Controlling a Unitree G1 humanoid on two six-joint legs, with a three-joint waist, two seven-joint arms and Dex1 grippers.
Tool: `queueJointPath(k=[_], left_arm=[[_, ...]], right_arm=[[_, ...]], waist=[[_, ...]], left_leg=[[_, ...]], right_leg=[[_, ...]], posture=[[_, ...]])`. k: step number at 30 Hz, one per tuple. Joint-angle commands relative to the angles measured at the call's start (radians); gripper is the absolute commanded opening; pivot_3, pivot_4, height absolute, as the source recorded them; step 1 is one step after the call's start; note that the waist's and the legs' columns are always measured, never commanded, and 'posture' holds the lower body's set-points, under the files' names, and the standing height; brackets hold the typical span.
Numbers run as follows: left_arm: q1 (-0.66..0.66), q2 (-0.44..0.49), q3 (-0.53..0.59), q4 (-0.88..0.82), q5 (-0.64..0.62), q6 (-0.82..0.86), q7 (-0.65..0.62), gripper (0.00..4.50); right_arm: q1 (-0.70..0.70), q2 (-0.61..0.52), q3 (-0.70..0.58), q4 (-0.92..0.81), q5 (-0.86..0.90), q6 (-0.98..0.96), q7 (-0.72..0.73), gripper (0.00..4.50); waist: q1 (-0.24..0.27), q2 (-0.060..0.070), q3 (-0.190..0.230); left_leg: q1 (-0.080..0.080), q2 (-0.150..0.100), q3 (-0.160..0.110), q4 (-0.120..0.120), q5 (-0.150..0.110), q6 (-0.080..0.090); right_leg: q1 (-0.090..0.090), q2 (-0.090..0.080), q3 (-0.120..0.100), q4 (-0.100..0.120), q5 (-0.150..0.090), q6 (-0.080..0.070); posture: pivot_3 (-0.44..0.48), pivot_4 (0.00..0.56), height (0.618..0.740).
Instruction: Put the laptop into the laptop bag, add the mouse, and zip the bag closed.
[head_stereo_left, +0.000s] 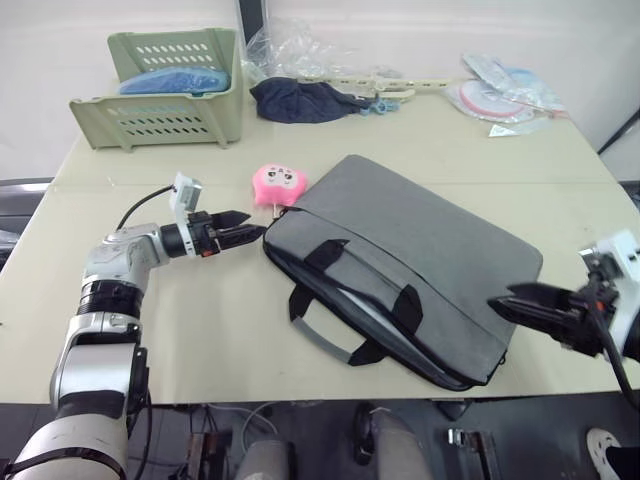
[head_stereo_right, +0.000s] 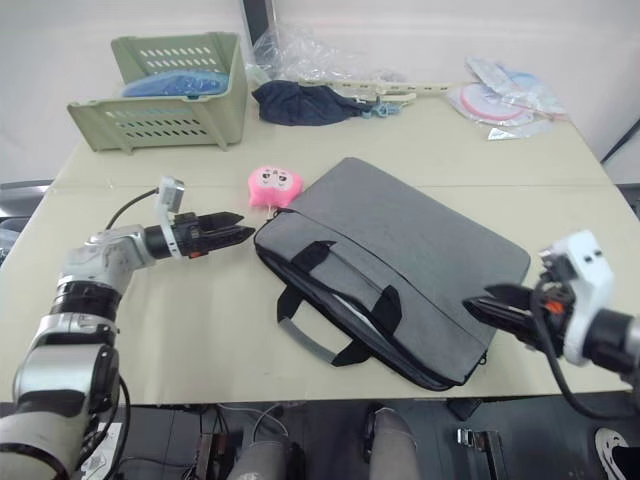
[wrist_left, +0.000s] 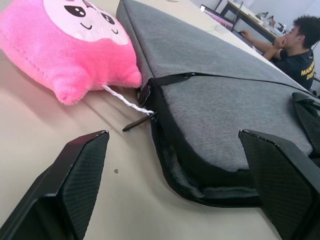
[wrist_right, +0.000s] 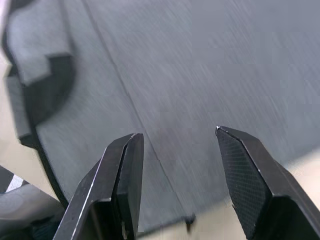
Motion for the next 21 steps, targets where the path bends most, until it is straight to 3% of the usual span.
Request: queueJointPath(k=[1, 21], left_arm=[[-0.028, -0.004, 0.015, 0.02, 0.018, -0.028, -0.016, 4.5], [-0.046, -0.06, 0.029, 0.112, 0.067, -0.086, -0.005, 4.5]], right_arm=[[0.048, -0.001, -0.067, -0.02, 0.023, -0.042, 0.018, 2.6], [0.193, 0.263, -0.006, -0.034, 0.115, -0.112, -0.156, 2.6]], waist=[[-0.001, 0.0, 0.0], [-0.001, -0.004, -0.002]], left_leg=[[0.0, 0.0, 0.001, 0.0, 0.0, 0.0], [0.001, 0.0, 0.001, 0.0, 0.0, 0.0]], right_leg=[[0.0, 0.0, 0.001, 0.0, 0.0, 0.0], [0.0, 0.0, 0.001, 0.001, 0.0, 0.0]], posture=[[0.0, 0.15, 0.74], [0.0, 0.15, 0.74]])
